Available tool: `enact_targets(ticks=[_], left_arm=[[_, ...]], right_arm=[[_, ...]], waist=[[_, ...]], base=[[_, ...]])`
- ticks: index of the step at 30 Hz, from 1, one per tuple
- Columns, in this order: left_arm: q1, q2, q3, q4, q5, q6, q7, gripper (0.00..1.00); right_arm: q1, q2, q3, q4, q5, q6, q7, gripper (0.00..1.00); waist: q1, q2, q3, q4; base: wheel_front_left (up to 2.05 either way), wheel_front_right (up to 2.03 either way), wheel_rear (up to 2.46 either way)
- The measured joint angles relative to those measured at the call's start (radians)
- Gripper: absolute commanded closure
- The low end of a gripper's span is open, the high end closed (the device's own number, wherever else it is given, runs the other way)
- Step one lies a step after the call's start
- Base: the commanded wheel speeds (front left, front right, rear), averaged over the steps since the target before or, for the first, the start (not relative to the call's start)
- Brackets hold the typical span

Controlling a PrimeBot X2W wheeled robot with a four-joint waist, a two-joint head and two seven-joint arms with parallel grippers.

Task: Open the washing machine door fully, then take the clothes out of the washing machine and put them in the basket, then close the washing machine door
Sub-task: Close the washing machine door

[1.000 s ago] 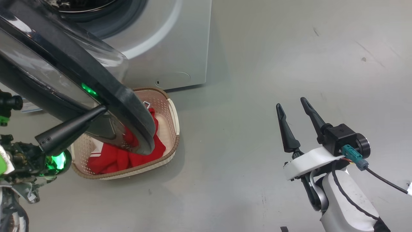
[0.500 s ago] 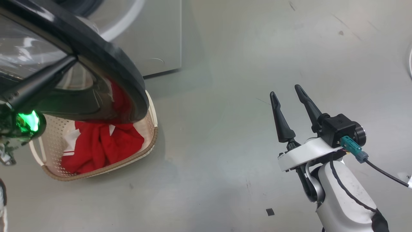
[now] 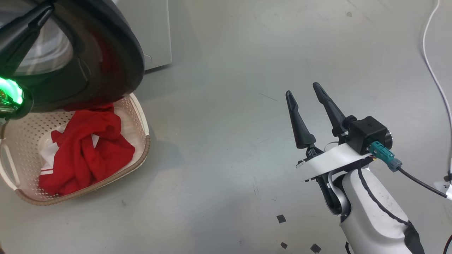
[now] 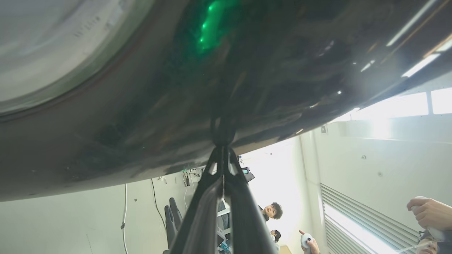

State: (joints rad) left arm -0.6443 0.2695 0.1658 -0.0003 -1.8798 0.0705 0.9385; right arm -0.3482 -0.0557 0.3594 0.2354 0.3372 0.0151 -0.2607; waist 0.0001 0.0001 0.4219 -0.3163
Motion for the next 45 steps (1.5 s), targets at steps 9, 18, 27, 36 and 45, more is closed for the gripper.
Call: enact_targets(ticks=[9,18,27,36,45], left_arm=[[-0.119,-0.002,0.002,0.094,0.050,0.023,-0.076,1.00],[-0.199,-0.010,-0.001,0.174,0.063,0.026,-0.123,1.00],[-0.233,-0.028,-0.009,0.232,0.090,0.025,-0.139,1.00],[-0.229,-0.036,-0.025,0.280,0.089,-0.022,-0.123,1.00],[-0.121,-0.077,-0.018,0.295,0.069,-0.114,-0.095,1.00]], right_arm=[[-0.009,0.000,0.019,-0.003,0.026,-0.011,0.000,0.00],[-0.015,0.000,0.026,-0.008,0.032,-0.028,0.000,0.00],[-0.015,0.000,0.018,-0.008,0.032,-0.046,0.000,0.00],[-0.015,0.001,0.007,0.003,0.008,-0.052,0.000,0.00],[-0.013,0.001,0.000,0.033,-0.034,-0.043,0.000,0.00]], waist=[[0.0000,0.0000,0.020,-0.036],[-0.0001,0.0000,0.029,-0.056],[-0.0001,0.0000,0.027,-0.045],[-0.0001,0.0000,0.008,-0.007],[-0.0001,0.0000,-0.026,0.066]], base=[[0.00,0.00,0.00],[0.00,0.00,0.00],[0.00,0.00,0.00],[0.00,0.00,0.00],[0.00,0.00,0.00]])
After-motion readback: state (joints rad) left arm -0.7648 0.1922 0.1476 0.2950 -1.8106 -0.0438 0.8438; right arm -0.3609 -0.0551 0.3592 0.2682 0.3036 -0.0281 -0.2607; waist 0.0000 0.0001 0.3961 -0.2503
